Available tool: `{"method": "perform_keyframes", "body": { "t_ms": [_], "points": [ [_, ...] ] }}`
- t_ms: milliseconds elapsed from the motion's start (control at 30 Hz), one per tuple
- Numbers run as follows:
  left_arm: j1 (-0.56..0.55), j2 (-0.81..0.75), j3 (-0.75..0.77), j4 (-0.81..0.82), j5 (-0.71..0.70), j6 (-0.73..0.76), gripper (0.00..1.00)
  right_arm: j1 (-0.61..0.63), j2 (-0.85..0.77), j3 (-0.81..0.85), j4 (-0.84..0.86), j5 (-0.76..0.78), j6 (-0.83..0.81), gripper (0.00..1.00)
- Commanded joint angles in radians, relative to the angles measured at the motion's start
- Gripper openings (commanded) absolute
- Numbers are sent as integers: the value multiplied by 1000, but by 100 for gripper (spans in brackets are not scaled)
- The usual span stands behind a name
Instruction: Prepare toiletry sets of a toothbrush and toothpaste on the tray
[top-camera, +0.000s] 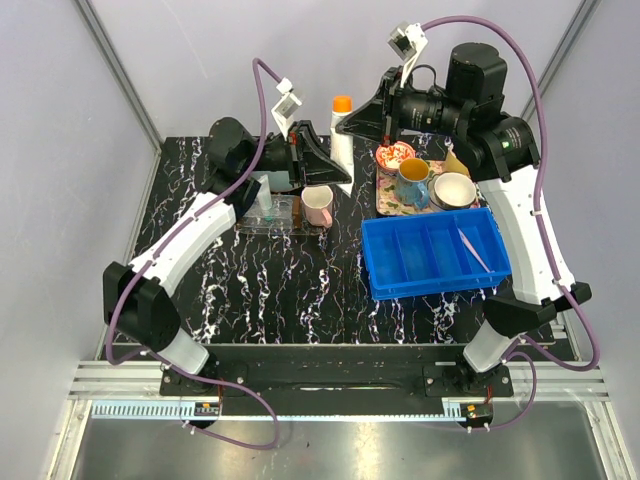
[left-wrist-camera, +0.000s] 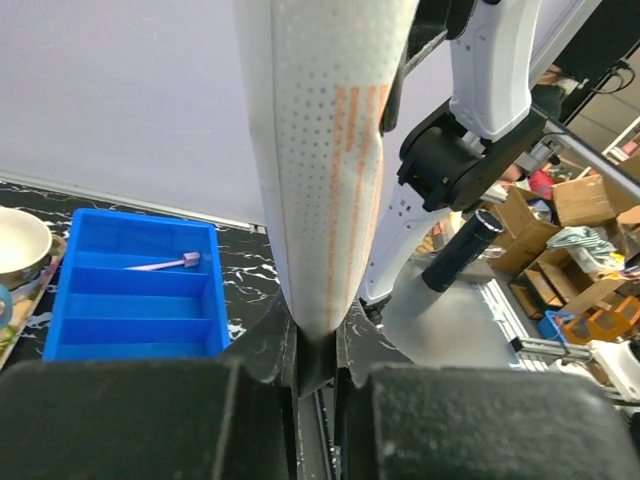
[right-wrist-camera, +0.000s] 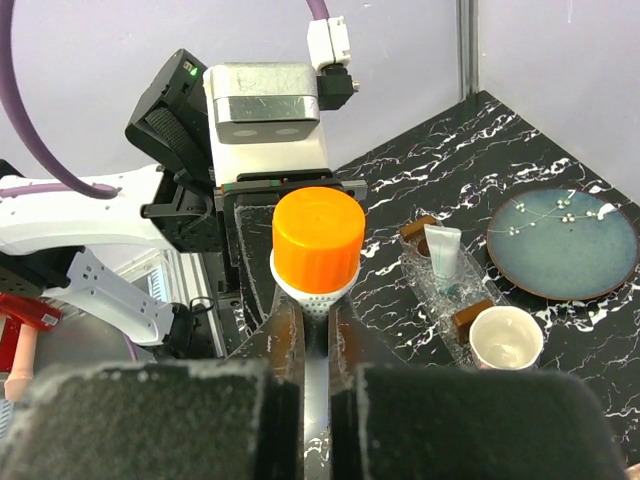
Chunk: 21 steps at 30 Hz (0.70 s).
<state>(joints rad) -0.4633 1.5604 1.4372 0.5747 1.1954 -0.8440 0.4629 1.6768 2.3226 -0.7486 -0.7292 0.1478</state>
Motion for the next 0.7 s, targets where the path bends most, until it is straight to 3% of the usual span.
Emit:
{"method": "perform_keyframes", "body": {
  "t_ms": [0,33,67,100,133,200,233,333,433,533,667],
  "points": [
    [3,-3,61,-146,20,132,0,-15,-28,47,58,-6,-13,0],
    [8,-6,89,-362,12,207,0,-13,-31,40,54,16,-25,0],
    [8,-14,119,-497,-35,403,0,-15,-35,37,37,31,-57,0],
    [8,-17,185,-621,-68,506,0,-15,-45,32,28,46,-76,2],
    [6,-19,205,-783,-97,582,0,-15,-51,20,17,75,-97,11],
    [11,-23,261,-899,-154,730,0,-15,-64,9,-17,108,-143,25],
    [11,-20,282,-1005,-175,768,0,-15,-71,-3,-38,143,-183,39],
    [11,-7,353,-1161,-259,900,0,-13,-83,-20,-84,204,-261,52],
    [11,29,434,-1310,-344,1000,0,-13,-88,-22,-126,263,-349,57],
    [11,58,503,-1435,-414,1077,0,-6,-101,-48,-199,293,-479,71],
    [8,90,610,-1587,-534,1186,0,46,-101,-52,-284,395,-666,73]
  ]
}}
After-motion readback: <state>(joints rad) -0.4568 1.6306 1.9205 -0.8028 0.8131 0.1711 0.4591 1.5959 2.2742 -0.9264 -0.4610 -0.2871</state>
